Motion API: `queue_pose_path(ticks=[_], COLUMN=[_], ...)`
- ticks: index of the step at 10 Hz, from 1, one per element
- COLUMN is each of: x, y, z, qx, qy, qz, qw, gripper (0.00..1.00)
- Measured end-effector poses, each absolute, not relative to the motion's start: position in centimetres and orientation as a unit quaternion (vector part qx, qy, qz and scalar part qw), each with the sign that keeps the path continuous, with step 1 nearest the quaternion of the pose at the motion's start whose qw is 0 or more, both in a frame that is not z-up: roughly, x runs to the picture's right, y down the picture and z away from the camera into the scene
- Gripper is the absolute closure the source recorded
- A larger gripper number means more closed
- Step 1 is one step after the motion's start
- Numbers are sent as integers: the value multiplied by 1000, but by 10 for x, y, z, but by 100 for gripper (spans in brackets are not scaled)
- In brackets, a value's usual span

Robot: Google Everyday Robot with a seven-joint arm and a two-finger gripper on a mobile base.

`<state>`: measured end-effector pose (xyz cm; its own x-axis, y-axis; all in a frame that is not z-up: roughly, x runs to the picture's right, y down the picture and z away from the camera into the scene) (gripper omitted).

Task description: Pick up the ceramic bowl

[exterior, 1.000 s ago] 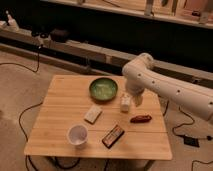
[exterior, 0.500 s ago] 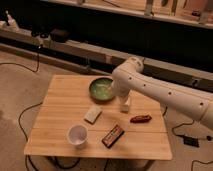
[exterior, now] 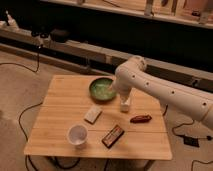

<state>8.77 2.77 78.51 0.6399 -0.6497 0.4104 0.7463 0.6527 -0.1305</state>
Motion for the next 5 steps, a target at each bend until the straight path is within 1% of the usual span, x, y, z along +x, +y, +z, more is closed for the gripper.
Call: queue_pose_path(ticks=[1,3,5], x=[94,110,132], y=[19,-10,-31], z=[788,793,795], qx=[-130,-58,0], qy=[-182,-233,-261], qz=[-388,-386,-376], qw=[894,890,889], gripper=[35,35,35])
